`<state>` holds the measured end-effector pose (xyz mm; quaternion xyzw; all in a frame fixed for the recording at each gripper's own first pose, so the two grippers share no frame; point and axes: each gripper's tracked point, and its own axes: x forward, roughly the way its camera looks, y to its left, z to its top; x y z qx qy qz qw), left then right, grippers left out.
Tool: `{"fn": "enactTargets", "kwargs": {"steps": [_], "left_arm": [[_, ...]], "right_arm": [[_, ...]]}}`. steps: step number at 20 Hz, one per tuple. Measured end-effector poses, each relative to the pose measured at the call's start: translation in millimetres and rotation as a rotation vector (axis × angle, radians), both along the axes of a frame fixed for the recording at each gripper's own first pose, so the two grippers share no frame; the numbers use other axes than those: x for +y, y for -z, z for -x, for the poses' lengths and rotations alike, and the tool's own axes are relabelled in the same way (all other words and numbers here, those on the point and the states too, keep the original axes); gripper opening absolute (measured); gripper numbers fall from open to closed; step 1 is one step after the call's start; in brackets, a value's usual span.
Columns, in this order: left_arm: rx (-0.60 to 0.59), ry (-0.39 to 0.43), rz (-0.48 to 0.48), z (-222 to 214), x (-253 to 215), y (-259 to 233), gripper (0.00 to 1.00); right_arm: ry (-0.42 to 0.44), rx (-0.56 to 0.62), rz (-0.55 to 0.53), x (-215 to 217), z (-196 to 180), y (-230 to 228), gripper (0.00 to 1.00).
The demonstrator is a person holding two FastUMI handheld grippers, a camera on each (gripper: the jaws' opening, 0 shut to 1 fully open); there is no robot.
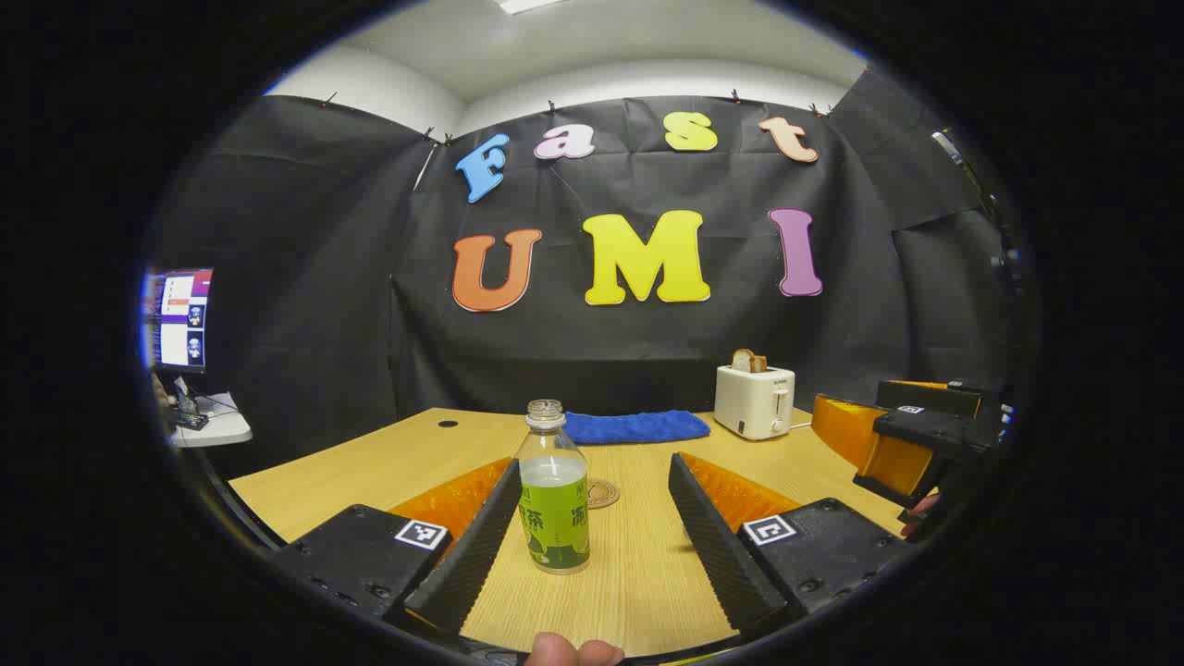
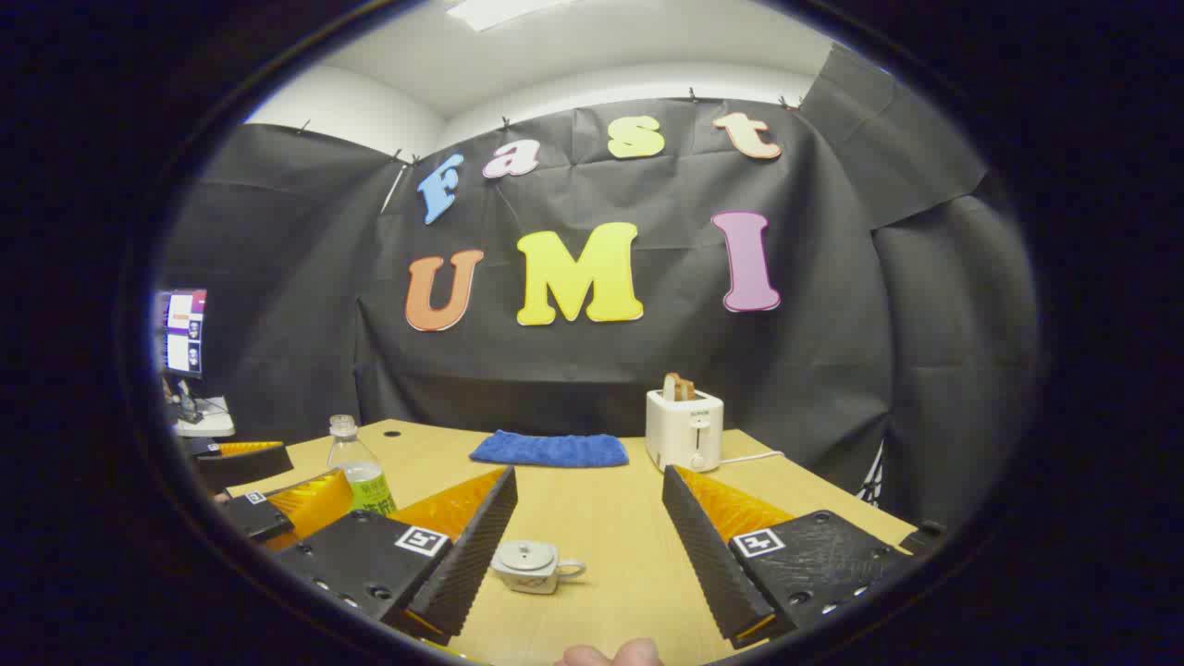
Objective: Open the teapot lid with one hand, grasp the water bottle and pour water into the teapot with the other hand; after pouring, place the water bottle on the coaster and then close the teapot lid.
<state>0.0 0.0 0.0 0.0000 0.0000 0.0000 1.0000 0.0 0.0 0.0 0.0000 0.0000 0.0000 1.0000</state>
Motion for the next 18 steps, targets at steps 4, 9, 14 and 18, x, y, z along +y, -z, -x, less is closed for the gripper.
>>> {"fn": "enactTargets", "kwargs": {"steps": [4, 9, 14, 18], "left_arm": [[0.012, -0.002, 0.000, -2.0, 7.1, 3.7, 1.00], [0.015, -0.007, -0.004, -3.8, 11.2, 4.9, 1.00], [0.014, -0.008, -0.009, -2.5, 14.9, 6.1, 1.00], [0.017, -0.011, -0.020, -5.3, 18.3, 8.2, 1.00]], "right_arm": [[-0.004, -0.004, 0.024, 4.3, 0.1, 2.8, 0.95], [-0.020, -0.015, 0.047, 11.9, 1.3, 0.7, 0.97], [-0.013, -0.003, 0.050, 16.9, -2.0, 5.2, 0.95], [-0.007, 0.002, 0.069, 18.3, -8.3, 13.5, 0.95]]}}
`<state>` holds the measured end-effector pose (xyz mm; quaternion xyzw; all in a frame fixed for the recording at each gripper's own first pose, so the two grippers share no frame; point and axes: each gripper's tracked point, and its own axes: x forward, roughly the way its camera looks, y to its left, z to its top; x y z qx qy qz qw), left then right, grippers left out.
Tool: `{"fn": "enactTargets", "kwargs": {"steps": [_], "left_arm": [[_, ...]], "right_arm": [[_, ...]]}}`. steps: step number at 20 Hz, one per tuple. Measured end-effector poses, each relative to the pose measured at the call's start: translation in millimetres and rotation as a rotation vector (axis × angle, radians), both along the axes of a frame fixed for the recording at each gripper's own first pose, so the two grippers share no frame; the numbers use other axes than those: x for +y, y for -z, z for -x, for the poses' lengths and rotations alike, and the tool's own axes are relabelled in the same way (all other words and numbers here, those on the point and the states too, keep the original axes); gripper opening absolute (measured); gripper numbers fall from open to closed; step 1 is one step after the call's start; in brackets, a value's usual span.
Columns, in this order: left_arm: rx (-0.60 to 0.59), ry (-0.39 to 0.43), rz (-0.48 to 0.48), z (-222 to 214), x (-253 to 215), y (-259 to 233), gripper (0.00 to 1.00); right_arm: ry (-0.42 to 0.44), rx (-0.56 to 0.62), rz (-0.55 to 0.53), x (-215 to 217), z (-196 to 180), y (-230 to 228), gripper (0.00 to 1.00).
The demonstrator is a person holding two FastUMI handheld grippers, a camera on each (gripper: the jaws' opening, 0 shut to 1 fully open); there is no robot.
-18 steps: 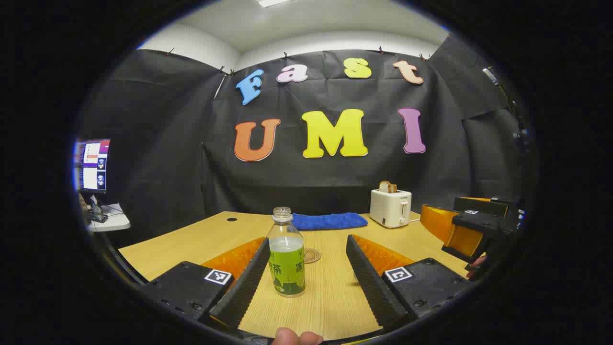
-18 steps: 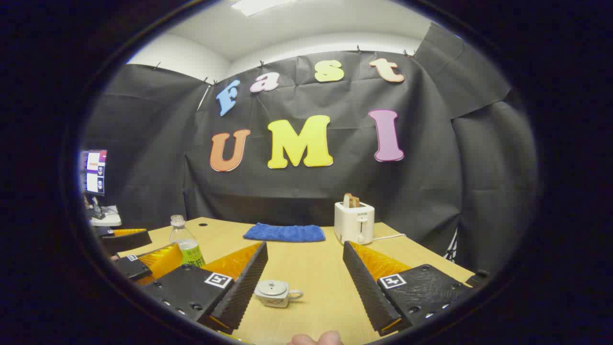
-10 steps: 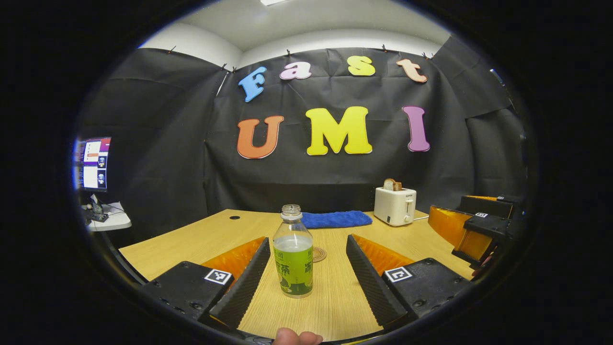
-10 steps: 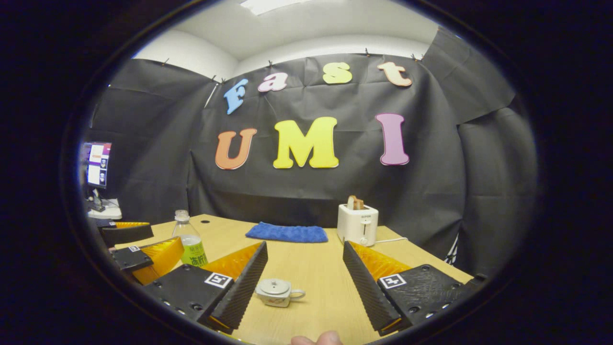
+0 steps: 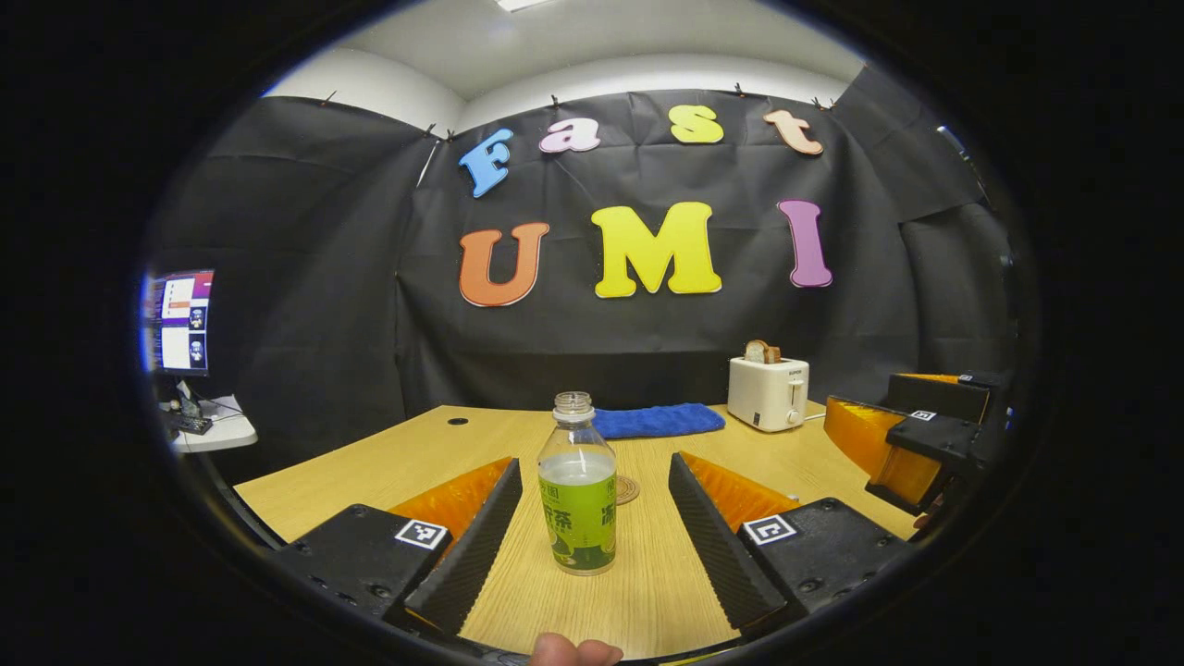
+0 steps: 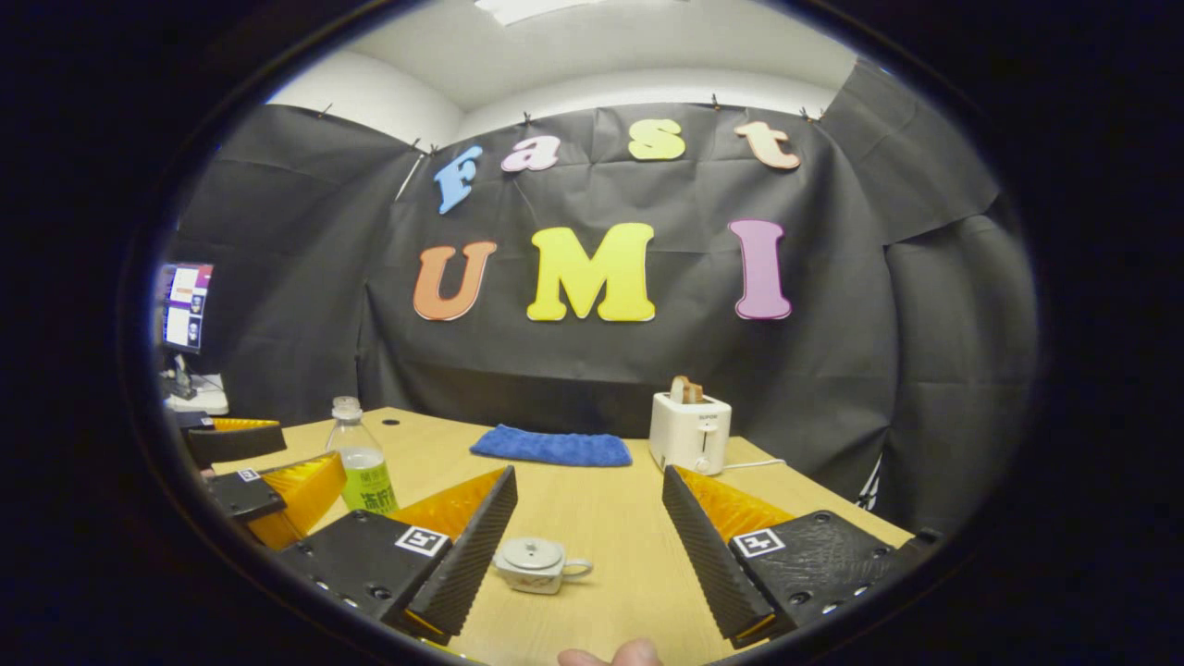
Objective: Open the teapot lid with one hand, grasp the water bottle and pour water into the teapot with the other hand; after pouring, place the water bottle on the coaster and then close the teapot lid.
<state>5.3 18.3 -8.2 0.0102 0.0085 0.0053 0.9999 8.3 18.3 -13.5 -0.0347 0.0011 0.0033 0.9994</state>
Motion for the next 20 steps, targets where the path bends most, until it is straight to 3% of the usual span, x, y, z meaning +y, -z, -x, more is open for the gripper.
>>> {"fn": "enactTargets", "kwargs": {"steps": [17, 20], "left_arm": [[0.010, -0.039, 0.023, 2.6, 37.0, 2.5, 1.00], [0.017, -0.046, 0.030, 2.8, 40.1, 6.7, 0.98]], "right_arm": [[-0.043, 0.193, 0.004, 43.3, -57.7, 81.6, 0.96], [-0.053, 0.210, -0.006, 46.6, -62.8, 87.0, 0.86]]}}
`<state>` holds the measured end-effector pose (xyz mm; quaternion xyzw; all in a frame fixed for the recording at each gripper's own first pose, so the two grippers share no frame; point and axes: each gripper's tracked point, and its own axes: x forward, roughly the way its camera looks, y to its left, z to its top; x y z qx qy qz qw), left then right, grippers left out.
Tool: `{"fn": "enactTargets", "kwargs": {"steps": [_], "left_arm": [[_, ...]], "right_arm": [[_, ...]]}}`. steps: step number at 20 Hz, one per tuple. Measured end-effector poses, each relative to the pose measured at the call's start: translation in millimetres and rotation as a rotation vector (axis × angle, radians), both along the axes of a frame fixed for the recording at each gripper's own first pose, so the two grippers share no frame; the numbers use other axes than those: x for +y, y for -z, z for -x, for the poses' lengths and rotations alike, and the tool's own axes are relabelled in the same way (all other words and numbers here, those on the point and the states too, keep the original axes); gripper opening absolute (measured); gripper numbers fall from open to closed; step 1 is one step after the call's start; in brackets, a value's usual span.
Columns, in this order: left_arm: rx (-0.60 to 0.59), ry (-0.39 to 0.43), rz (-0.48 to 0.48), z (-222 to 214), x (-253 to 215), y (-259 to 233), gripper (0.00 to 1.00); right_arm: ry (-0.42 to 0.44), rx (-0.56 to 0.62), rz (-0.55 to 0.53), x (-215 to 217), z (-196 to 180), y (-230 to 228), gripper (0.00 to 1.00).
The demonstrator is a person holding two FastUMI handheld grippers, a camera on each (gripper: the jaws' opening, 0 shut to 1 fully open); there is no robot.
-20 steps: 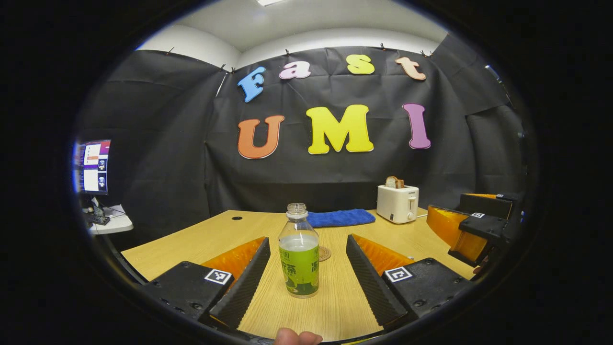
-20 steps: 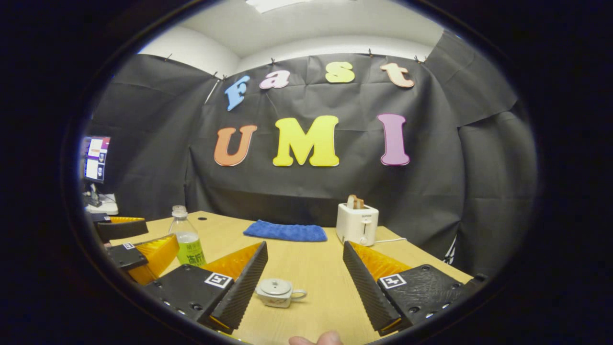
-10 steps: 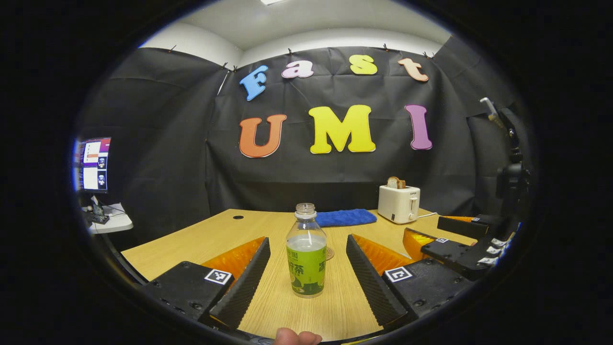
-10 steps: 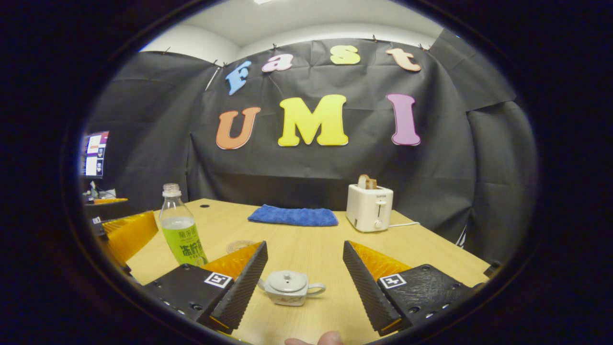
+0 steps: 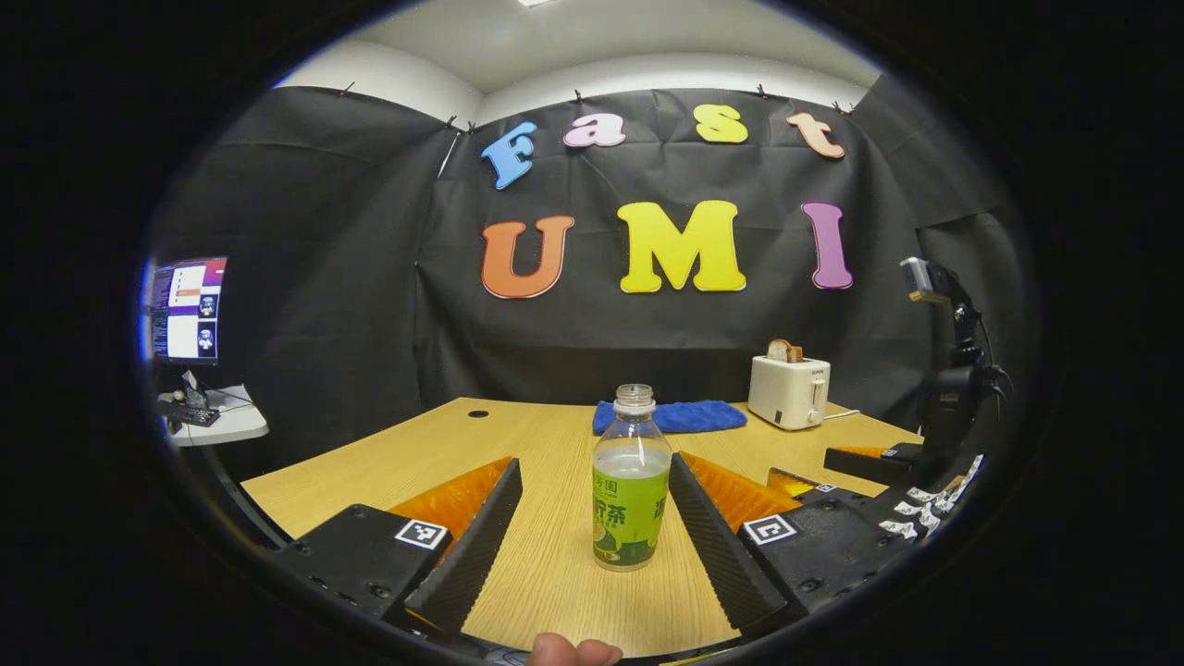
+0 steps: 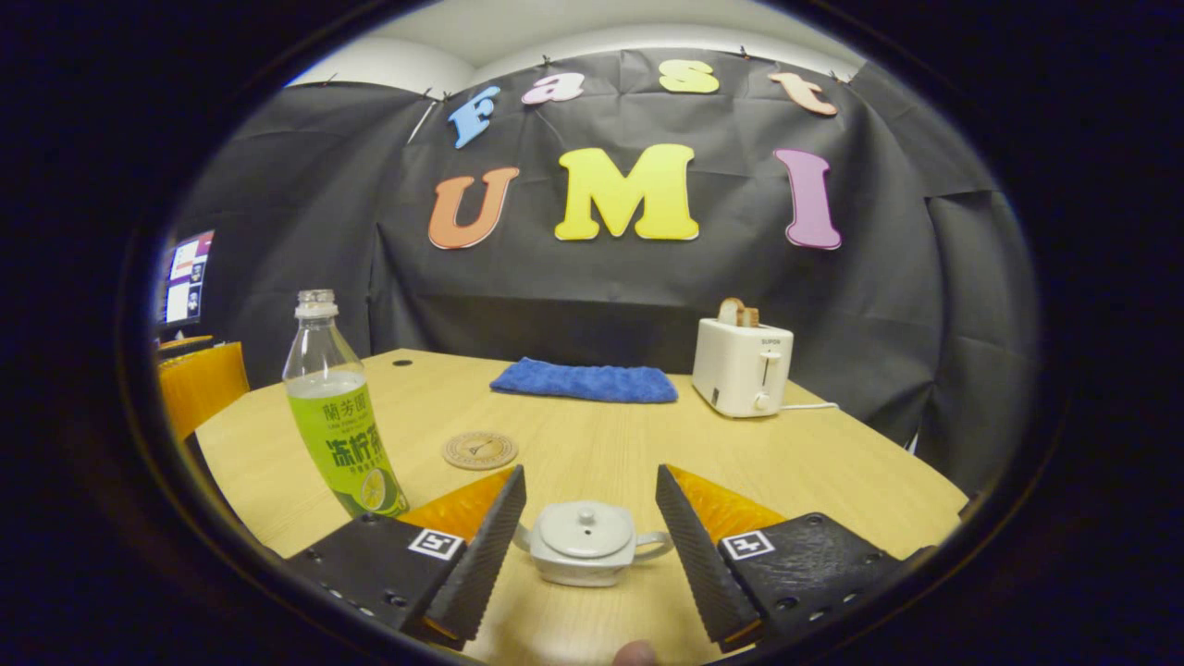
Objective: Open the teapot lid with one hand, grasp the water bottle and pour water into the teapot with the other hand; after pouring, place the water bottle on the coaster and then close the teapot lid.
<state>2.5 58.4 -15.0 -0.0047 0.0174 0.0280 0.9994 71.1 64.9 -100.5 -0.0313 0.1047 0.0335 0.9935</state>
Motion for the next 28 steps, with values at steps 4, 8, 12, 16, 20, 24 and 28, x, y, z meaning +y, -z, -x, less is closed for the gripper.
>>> {"fn": "enactTargets", "kwargs": {"steps": [4, 8, 12, 16, 20, 24, 28], "left_arm": [[0.002, 0.001, -0.002, 0.4, 1.4, 0.8, 1.00], [0.009, -0.006, -0.005, -1.8, 7.3, 4.5, 1.00], [0.012, -0.004, -0.005, -4.3, 8.0, 7.8, 1.00], [0.014, 0.010, 0.001, -6.2, 3.3, 10.8, 1.00], [0.027, 0.017, 0.004, -10.3, 3.5, 18.6, 1.00], [0.060, 0.039, 0.044, -15.0, -3.1, 32.7, 1.00], [0.117, 0.068, 0.074, -20.1, -14.1, 54.0, 1.00]], "right_arm": [[0.000, 0.010, -0.003, 4.4, -9.6, 4.0, 0.53], [0.012, 0.038, 0.009, 4.2, -16.1, 14.6, 0.16], [0.020, 0.042, 0.004, 1.3, -14.9, 16.8, 0.09], [-0.001, 0.036, 0.028, 1.3, -17.1, 14.2, 0.01], [-0.020, 0.004, 0.007, 2.3, -17.0, -0.9, 0.00], [-0.033, -0.017, -0.021, 0.0, -16.4, -18.7, 0.00], [-0.036, -0.029, -0.039, -7.2, -9.8, -34.3, 0.00]]}}
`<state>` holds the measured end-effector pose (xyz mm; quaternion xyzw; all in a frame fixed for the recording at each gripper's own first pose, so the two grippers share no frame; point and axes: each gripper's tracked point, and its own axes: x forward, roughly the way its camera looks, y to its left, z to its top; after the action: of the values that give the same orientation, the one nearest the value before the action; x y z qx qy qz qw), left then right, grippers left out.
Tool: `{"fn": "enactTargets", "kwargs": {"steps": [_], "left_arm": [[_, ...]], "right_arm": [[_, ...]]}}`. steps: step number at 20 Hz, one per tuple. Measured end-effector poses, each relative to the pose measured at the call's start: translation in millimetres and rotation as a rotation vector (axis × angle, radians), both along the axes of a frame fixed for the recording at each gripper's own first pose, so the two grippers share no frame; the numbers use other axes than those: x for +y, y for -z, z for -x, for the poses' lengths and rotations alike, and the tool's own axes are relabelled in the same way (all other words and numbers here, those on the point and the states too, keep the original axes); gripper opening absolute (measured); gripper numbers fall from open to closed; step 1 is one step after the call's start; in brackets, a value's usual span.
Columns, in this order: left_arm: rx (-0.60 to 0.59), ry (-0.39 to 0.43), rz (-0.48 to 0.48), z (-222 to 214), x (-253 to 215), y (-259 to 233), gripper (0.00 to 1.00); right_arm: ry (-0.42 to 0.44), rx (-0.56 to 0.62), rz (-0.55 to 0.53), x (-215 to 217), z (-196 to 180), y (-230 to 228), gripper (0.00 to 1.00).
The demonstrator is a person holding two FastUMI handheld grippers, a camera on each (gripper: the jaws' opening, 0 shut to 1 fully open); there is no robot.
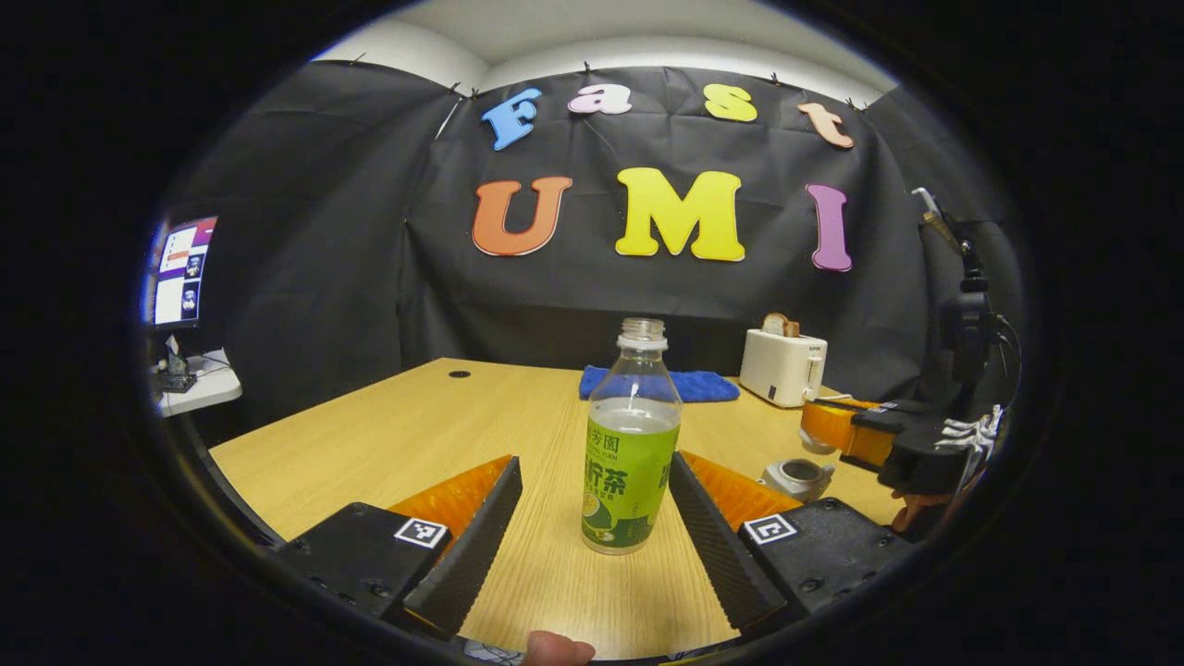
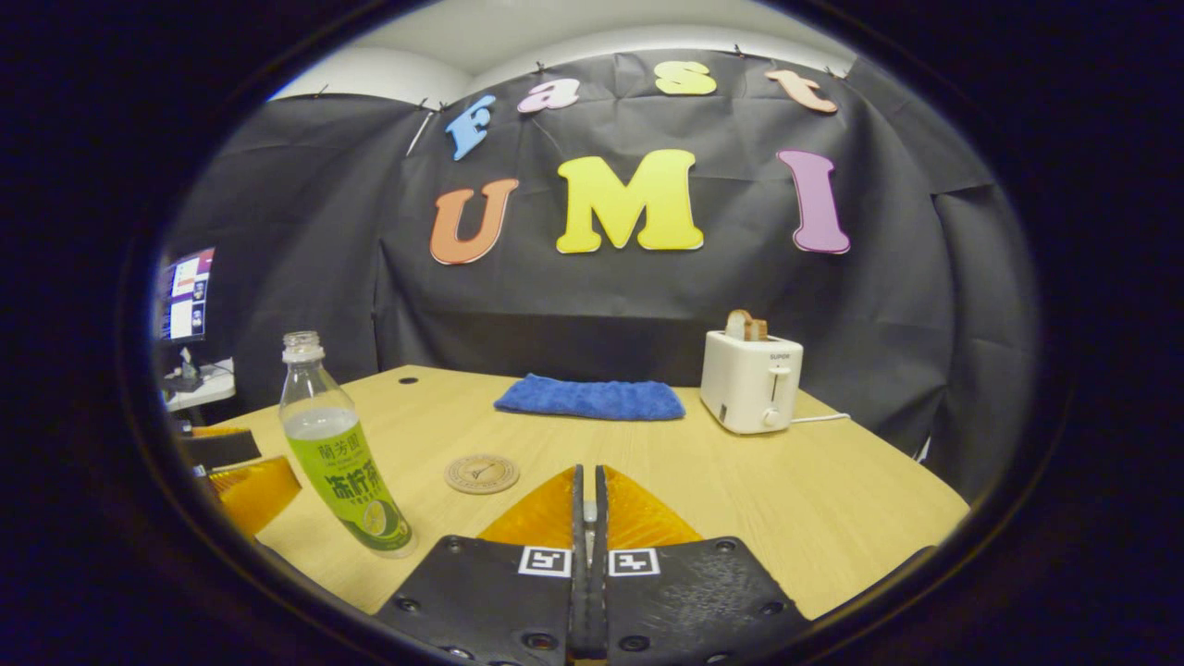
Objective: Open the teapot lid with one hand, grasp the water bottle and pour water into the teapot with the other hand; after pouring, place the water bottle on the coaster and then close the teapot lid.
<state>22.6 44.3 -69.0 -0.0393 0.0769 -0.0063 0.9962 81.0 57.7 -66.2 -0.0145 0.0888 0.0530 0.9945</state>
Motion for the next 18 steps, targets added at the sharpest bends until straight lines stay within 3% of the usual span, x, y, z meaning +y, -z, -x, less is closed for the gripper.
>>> {"fn": "enactTargets", "kwargs": {"steps": [12, 16, 18], "left_arm": [[0.075, 0.030, -0.002, -39.3, -12.3, 35.7, 1.00], [0.088, 0.047, -0.014, -43.6, -16.6, 39.9, 0.86], [0.097, 0.054, -0.074, -42.5, -15.8, 38.7, 0.80]], "right_arm": [[0.003, -0.033, 0.040, -18.7, 23.1, -20.5, 0.00], [0.013, -0.026, 0.035, -31.0, 26.7, -19.6, 0.00], [0.016, -0.027, 0.031, -37.1, 29.7, -21.7, 0.00]]}}
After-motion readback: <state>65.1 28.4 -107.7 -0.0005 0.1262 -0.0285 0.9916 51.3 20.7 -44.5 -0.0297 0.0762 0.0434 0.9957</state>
